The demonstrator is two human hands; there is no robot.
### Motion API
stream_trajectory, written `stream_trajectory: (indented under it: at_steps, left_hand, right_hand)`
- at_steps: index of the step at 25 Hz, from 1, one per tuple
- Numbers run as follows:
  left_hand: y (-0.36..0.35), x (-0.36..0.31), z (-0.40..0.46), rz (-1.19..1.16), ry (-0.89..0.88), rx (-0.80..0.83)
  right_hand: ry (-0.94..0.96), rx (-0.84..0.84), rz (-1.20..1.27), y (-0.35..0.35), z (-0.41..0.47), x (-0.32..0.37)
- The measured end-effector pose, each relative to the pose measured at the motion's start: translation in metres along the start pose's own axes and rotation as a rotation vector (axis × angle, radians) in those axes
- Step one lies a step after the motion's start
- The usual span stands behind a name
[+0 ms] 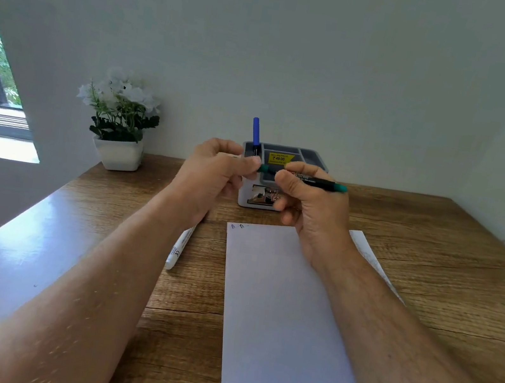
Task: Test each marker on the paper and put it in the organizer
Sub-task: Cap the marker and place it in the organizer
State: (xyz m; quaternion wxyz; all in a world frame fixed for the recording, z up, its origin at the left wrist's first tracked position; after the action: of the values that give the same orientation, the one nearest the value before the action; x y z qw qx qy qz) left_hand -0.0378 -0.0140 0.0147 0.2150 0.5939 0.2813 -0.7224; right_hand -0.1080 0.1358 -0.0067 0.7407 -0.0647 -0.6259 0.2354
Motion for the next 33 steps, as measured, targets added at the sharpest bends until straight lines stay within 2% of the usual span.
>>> stream_trajectory:
  at_steps: [2, 5, 7, 10, 12, 15, 20, 24, 28, 33]
  left_hand:
    - [0.002, 0.002, 0.001, -0.144, 0.061, -0.077]
    - [0.003, 0.005, 0.003, -0.239, 0.073, -0.175]
    - [0.005, 0.006, 0.004, -0.257, 0.040, -0.244]
    - [0.007, 0.008, 0.004, -0.293, 0.007, -0.286]
    - [0.007, 0.010, 0.005, -0.324, 0.004, -0.279]
    - [0.005, 0.012, 0.006, -0.322, -0.004, -0.258]
    - [-0.002, 0.015, 0.003, -0.293, -0.026, -0.253]
    - [-0.011, 0.014, -0.005, -0.216, -0.048, -0.174]
    - [-0.018, 0.000, -0.013, -0.163, -0.228, -0.259]
    - [-0.016, -0.027, -0.031, -0.064, -0.767, -0.451]
  right_hand:
    - [-0.051, 0.016, 0.082, 0.001, 0.000, 0.000]
    - [-0.033, 0.068, 0.032, 0.000, -0.001, -0.002]
    - [0.097, 0.061, -0.153, 0.001, -0.001, -0.003]
    - [0.437, 0.072, -0.558, -0.001, -0.004, -0.003]
    - [0.548, 0.087, -0.654, -0.003, -0.008, -0.004]
    - [0.553, 0.077, -0.655, -0.004, -0.007, -0.006]
    - [0.435, 0.038, -0.644, -0.001, -0.002, -0.009]
    - [0.392, 0.022, -0.618, 0.004, -0.002, -0.007]
    - [0.414, -0.021, -0.566, 0.004, -0.003, -0.005]
    - [0.456, -0.205, -0.510, 0.010, 0.002, -0.002]
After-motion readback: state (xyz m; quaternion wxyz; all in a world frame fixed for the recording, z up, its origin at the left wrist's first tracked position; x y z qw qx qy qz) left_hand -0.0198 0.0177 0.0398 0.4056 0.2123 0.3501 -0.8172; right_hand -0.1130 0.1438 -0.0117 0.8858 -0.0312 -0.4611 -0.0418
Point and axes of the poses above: each hand's wrist, its own z-axis towards the middle knuckle, its own y-axis out of the back of the hand, x = y × z, the point moved 3 cm from there along z, towards the middle knuckle, and after that the axes turned 13 degrees about -x, right-handed, at the moved point
